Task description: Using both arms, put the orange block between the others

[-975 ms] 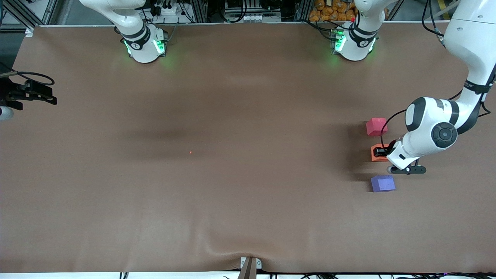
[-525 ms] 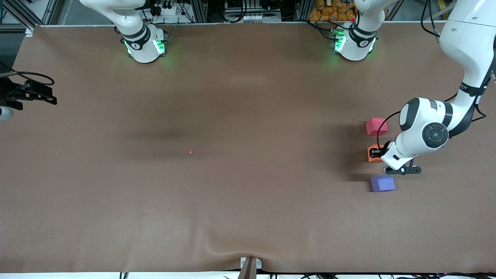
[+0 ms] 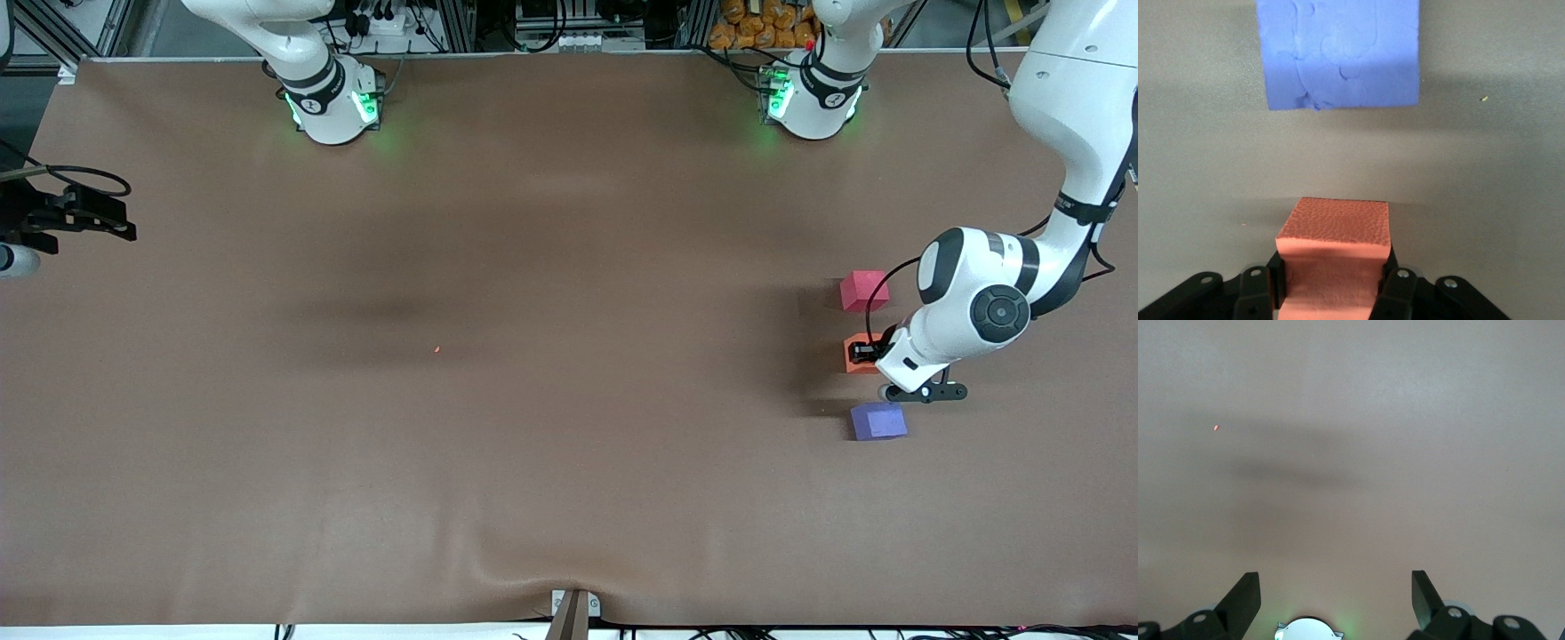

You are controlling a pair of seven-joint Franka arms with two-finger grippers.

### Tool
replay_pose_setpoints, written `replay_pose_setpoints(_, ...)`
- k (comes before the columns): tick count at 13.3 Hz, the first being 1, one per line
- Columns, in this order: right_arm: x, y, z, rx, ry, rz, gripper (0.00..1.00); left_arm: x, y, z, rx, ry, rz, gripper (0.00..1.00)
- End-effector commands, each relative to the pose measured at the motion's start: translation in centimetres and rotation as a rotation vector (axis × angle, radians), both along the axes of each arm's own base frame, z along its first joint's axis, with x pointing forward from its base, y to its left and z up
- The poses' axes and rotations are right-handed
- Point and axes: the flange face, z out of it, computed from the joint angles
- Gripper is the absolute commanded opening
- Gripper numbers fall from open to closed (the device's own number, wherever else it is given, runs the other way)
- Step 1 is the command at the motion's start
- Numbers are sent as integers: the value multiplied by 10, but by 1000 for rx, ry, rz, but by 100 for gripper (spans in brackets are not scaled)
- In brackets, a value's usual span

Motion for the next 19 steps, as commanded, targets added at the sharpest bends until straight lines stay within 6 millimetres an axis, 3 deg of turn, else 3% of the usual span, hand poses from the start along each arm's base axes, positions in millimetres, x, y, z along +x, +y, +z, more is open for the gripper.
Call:
replay_pose_setpoints(1,0,2,1,-9,6,1,100,9,5,0,16,-25,7,56)
replay_pose_setpoints(2,0,2,1,-9,6,1,100,10,6,1,17,-28,13,100)
replay_pose_setpoints(4,0,2,1,-10,6,1,100,19,8,16,26,-55,32,100)
replay_pose_setpoints(6,0,2,1,-10,6,1,100,26,7,46,42,-64,43,100)
replay_pose_setpoints(8,0,-1,2,-10,5,-4,100,35,-6,100,76,-84,30,100)
replay_pose_setpoints(13,0,-2,2,-10,5,-4,100,43,-14,273,63,-107,120,100)
replay_pose_setpoints(15,0,-2,2,-10,5,-4,100,37,-17,335,38,-80,146,100)
replay_pose_setpoints(19,-4,-6,3,-10,22,-10,100,-3,-34,426,-18,-137,174,100)
